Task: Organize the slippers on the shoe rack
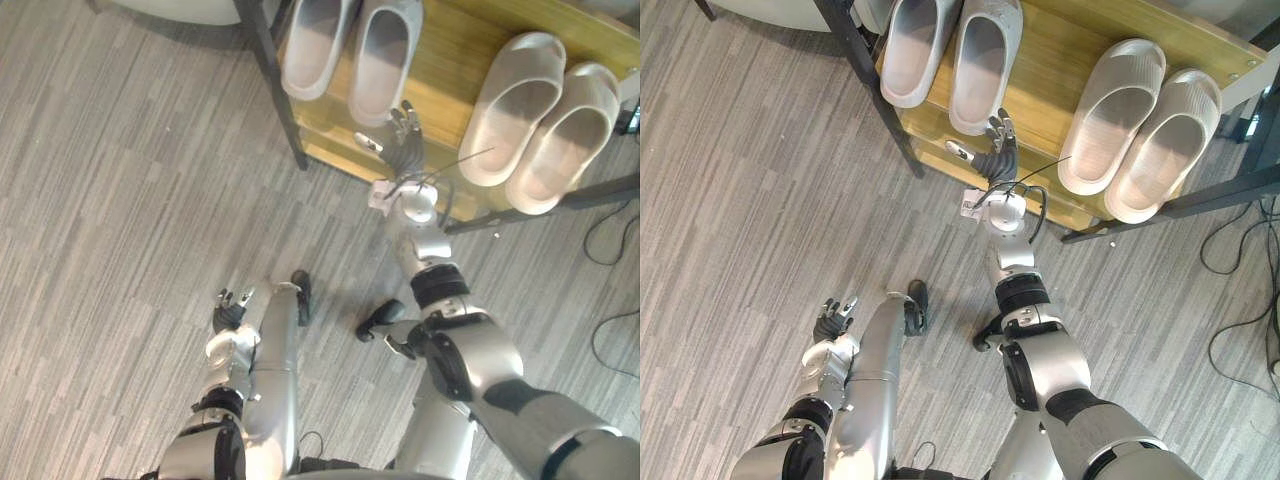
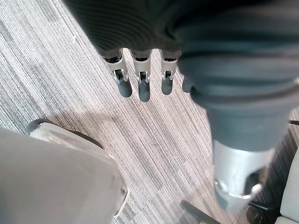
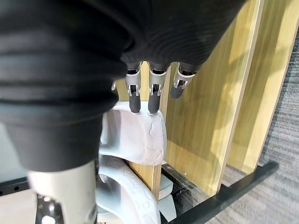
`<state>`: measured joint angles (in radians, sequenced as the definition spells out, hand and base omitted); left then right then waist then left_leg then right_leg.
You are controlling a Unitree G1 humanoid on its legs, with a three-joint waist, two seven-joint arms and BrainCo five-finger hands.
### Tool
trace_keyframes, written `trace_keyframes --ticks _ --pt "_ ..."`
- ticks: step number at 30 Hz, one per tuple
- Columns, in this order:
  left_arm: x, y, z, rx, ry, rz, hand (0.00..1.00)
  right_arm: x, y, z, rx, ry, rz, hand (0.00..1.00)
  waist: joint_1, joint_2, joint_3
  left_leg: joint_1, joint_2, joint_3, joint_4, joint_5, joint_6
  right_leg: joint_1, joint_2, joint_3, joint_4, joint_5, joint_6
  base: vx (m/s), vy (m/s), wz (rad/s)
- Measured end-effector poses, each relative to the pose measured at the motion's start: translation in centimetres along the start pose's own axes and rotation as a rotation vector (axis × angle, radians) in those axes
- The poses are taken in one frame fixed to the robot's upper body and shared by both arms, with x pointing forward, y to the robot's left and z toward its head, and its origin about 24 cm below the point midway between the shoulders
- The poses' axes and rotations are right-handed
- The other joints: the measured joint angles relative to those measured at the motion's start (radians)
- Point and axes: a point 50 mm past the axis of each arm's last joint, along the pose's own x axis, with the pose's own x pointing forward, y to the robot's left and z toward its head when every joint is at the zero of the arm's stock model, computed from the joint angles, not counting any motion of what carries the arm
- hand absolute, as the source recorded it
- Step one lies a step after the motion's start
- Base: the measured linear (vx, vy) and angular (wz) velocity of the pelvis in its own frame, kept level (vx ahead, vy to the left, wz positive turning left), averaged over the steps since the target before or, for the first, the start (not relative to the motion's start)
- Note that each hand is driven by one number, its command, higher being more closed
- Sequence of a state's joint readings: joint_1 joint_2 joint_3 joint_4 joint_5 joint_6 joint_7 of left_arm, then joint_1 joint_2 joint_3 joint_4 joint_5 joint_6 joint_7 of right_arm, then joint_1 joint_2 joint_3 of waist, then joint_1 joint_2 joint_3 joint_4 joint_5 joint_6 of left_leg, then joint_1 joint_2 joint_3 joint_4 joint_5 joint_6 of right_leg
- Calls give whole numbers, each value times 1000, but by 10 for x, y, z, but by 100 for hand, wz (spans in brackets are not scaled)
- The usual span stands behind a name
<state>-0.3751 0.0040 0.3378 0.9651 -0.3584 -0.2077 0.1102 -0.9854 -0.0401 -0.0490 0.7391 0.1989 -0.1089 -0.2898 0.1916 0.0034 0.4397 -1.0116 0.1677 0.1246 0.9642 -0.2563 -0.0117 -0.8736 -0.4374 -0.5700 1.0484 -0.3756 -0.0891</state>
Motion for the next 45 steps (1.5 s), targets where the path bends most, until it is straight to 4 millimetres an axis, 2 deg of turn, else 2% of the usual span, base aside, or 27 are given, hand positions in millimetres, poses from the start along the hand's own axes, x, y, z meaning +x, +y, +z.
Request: trace_keyframes --ticks 10,12,14,22,31,35,39,40,41,43,44,45 --pt "-1 -3 -3 -35 7 9 0 4 6 6 -14 -9 13 0 16 11 -2 -8 0 -2 1 0 0 -6 0 -2 1 -2 -2 -15 39 1" --pt "-2 -5 -5 -39 14 7 0 5 5 8 -15 -14 15 0 17 24 -9 -26 0 -8 10 0 0 -18 -1 -7 6 -2 -3 -9 50 2" --pt "-2 -5 -4 -40 14 4 0 6 6 10 0 -15 17 0 18 26 -8 -35 0 -10 20 -1 -4 -24 -2 -7 15 -4 -6 -4 25 0" --pt "-2 -6 -5 -42 14 2 0 9 13 19 23 -36 38 0 20 27 -8 -34 -1 -11 21 -3 -4 -24 -6 -7 24 -11 -11 -13 27 1" --pt "-2 -5 -5 -59 16 7 0 10 5 21 6 -47 23 0 19 27 -8 -16 2 -5 21 1 -9 -14 -4 0 24 -9 -15 -15 36 -2" --pt "-2 -4 -5 -57 19 8 0 -1 2 24 3 -106 51 0 6 27 -8 43 12 6 9 -5 -8 37 8 5 6 -9 -13 -12 27 -8" --pt "-5 -3 -11 -27 34 -10 0 -22 1 6 -48 -109 114 0 -11 26 -9 144 28 40 -52 -2 -5 108 41 22 -61 16 -16 -9 13 -24" --pt "-8 -2 -16 -4 49 -24 0 -34 -2 -7 -60 -87 138 0 -19 26 -11 195 31 55 -82 2 -5 146 52 26 -91 28 -12 11 0 -22" --pt "-9 -2 -18 5 54 -29 0 -38 -3 -11 -64 -80 143 0 -22 26 -11 212 32 59 -93 2 -7 162 56 26 -102 32 -13 25 -3 -22" --pt "-14 -2 -28 52 81 -66 0 -61 -15 -36 -109 -25 171 0 -43 24 -18 303 35 75 -147 8 -13 243 74 24 -159 45 -3 32 5 -16" --pt "-16 -2 -30 63 89 -72 0 -67 -19 -42 -112 -11 171 0 -45 23 -25 319 35 78 -159 9 -15 255 78 24 -170 48 -1 43 4 -11" --pt "-21 -2 -40 91 118 -88 0 -81 -27 -58 -120 40 166 0 -56 23 -37 359 35 85 -188 12 -20 291 88 23 -200 55 5 66 11 -9"
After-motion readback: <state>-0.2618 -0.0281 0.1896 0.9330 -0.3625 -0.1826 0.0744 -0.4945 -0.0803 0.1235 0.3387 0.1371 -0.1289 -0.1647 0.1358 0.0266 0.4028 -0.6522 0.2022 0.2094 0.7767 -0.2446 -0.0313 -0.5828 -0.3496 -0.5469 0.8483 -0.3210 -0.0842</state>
